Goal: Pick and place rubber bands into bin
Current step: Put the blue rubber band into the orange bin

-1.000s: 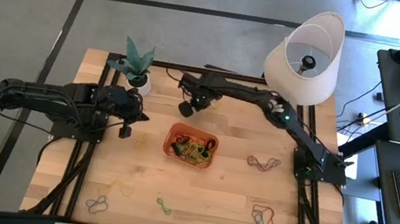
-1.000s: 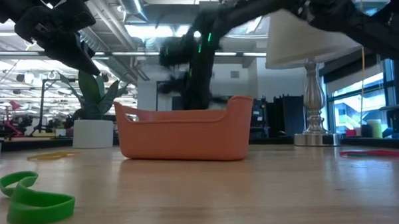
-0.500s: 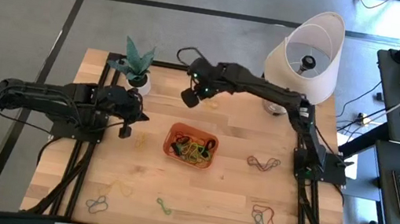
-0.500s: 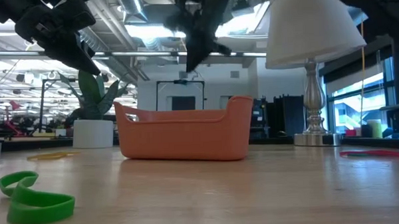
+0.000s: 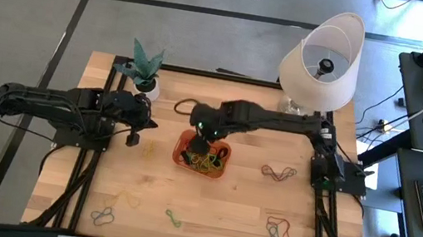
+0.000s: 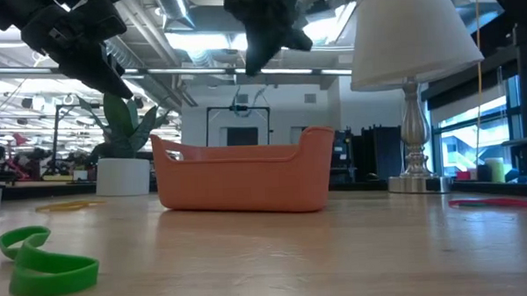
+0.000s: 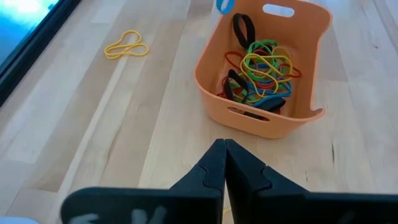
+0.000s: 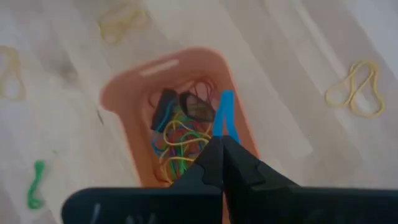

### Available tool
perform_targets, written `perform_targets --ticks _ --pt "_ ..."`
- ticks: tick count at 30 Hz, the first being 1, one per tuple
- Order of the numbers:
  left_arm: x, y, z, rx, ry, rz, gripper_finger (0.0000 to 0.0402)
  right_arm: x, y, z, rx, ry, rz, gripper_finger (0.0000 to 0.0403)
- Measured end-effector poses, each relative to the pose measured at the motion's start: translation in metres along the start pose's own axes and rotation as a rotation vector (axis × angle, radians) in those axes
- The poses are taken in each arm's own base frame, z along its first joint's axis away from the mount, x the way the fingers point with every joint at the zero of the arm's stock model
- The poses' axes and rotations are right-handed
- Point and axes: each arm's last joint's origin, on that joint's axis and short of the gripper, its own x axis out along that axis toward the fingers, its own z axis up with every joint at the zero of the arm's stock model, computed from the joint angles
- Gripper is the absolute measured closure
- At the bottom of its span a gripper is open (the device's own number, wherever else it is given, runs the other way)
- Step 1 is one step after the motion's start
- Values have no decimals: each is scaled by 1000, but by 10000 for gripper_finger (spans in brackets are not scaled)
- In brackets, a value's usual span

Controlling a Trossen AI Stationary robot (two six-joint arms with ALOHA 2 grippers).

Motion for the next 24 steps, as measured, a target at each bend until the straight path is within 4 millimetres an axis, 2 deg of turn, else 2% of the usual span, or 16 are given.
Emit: perform_targets --ticks 7,11,14,17,24 --pt "0 0 0 0 0 0 400 52 7 -21 47 4 8 403" --pt "0 0 0 0 0 0 397 85 2 -38 99 41 23 403" --pt "0 0 0 0 0 0 397 102 -3 -52 154 74 5 402" --pt "0 0 0 0 0 0 399 110 -7 -61 201 114 -16 391" --pt "0 0 0 1 0 0 397 106 -5 -56 207 96 0 330"
